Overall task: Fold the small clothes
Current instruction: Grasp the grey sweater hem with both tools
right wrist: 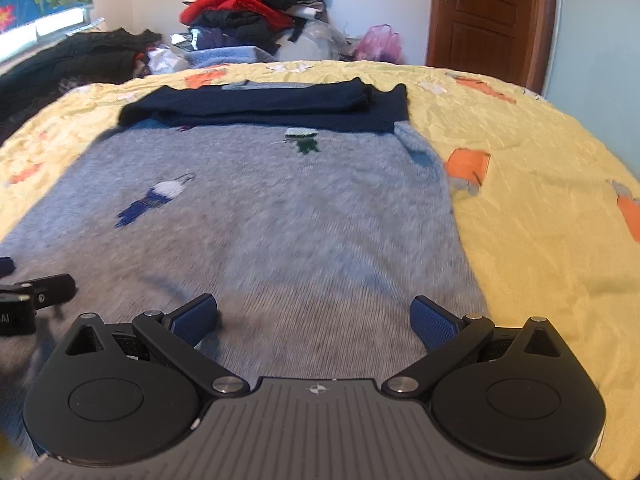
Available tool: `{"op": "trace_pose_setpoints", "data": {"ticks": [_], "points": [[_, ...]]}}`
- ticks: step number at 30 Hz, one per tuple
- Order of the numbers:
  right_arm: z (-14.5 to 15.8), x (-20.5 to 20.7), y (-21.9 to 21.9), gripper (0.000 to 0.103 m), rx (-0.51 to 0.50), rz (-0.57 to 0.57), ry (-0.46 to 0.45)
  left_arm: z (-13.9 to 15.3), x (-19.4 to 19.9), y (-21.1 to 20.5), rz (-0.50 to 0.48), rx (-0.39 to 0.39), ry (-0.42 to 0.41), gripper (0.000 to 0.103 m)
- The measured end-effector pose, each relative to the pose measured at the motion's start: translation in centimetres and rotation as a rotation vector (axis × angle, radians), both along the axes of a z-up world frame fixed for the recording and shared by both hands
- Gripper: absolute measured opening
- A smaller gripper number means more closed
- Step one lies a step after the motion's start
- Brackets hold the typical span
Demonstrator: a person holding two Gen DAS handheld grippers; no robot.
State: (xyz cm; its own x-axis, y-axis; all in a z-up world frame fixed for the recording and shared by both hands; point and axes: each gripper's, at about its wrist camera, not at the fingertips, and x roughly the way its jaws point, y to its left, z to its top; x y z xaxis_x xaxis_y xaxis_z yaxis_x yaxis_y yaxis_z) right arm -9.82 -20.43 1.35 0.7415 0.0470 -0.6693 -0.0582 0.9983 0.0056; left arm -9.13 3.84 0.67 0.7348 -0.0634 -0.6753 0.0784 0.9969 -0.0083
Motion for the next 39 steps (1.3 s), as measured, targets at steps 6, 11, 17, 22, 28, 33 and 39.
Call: {"op": "trace_pose_setpoints", "data": {"ticks": [6, 11, 17, 22, 28, 33, 39], "points": [[1.1, -1.1, -0.7, 0.102, 0.021, 0.04, 0.01, 1.4, -3.3, 3.4, 0.038, -0.027, -0.036, 0.103], [3.1, -4.0, -4.1, 0.102, 0.13, 0.101, 0.0, 2.0, -4.8, 9.4, 0.125, -0.191, 0.026, 0.103], [3.9, -5.2, -10.9, 0.099, 0.335, 0.002, 0.094, 1.2, -5.1, 13.4, 0.117, -0.554, 0.114, 0.103], [2.6, -5.6, -14.4, 0.086, 0.526, -0.017, 0.229, 0.1, -4.2, 13.0, 0.063, -0.766, 0.195, 0.102], [1.1, -6.4, -16.1, 0.084, 0.734, -0.018, 0.307, -0.5, -3.7, 13.3, 0.059, -0.827, 0.255, 0.064], [0.0, -6.4, -15.9, 0.08, 0.878, 0.005, 0.358, -1.2, -3.8, 14.0, 0.082, -0.838, 0.288, 0.047], [-1.0, -6.3, -14.7, 0.054, 0.92, 0.039, 0.4, -1.0, -3.9, 13.9, 0.086, -0.803, 0.297, 0.038]]}}
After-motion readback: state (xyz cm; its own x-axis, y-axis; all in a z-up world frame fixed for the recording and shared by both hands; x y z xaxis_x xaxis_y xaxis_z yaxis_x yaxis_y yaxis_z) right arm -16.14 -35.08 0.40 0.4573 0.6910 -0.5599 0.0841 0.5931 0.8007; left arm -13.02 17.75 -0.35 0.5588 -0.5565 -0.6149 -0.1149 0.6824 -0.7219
